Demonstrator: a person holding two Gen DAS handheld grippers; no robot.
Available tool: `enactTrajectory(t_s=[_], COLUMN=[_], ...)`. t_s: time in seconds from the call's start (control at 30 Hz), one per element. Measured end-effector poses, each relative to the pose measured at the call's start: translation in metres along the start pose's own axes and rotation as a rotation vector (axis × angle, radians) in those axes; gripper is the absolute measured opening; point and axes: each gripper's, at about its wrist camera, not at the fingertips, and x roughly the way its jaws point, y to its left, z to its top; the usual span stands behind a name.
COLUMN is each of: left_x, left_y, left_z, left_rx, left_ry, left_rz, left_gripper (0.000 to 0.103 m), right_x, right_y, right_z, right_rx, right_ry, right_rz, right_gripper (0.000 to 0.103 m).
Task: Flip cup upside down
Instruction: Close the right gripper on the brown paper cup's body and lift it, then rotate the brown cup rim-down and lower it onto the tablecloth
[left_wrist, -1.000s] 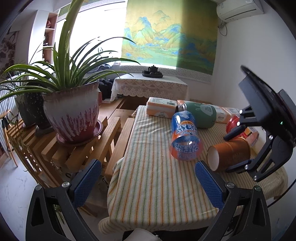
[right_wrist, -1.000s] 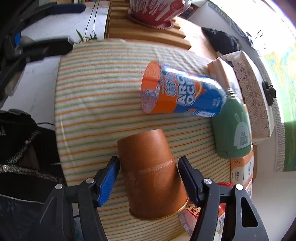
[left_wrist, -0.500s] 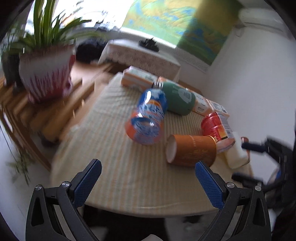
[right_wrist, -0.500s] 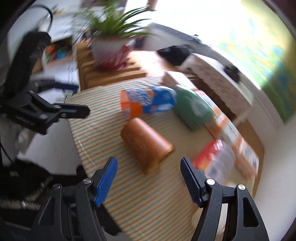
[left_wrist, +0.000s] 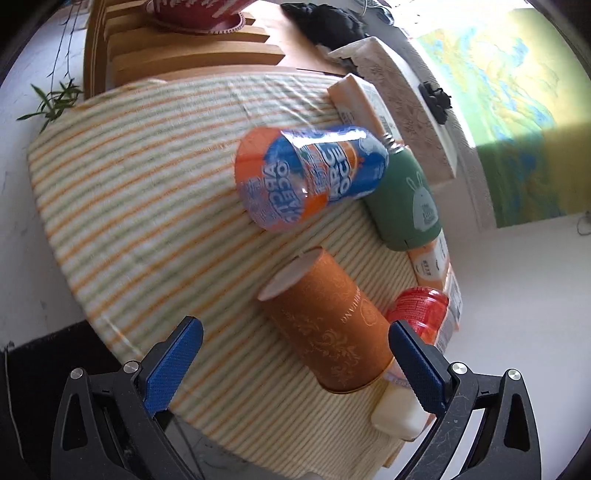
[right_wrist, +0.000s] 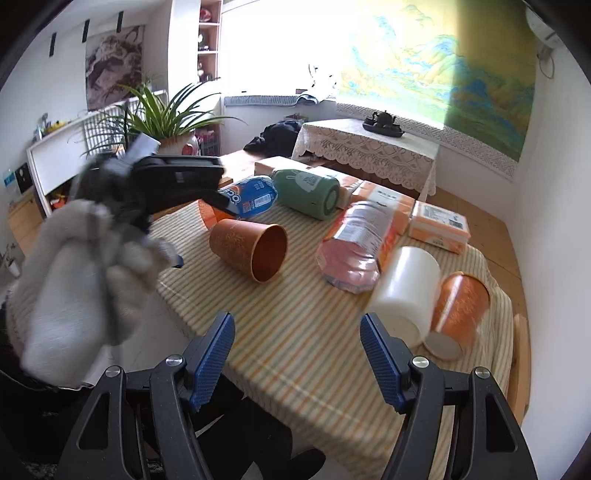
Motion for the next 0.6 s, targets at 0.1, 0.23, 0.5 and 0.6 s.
enactTrajectory(t_s=[0.1,0.23,0.5,0.6], left_x=[0.008,0.021,0.041,0.042], left_y=[-0.013,-0.014,-0.016,-0.016], left_z=[-0.008,0.002,0.013,0.013], left_rx=[-0.030,-0.090,-0.061,-0.047], left_ry=[-0.021,-0.026,-0.007,0.001], left_rz=[0.010,0.024,0.006,-0.008], left_gripper=[0.102,0.102,0.089,0.080], right_x=[-0.009,-0.019,-0.018,-0.014], right_y=[-0.001,-0.008,-0.030,-0.029], right_z=[-0.011,-0.024,-0.037,-0.039], right_rx=[-0.017,-0.001,0.073,0.069], right_ry=[-0.004,-0.019,-0.020,-0.015], right_rz=[-0.007,-0.002,-0.017,-0.022], right_gripper=[0.066,0.066,0.066,0.066])
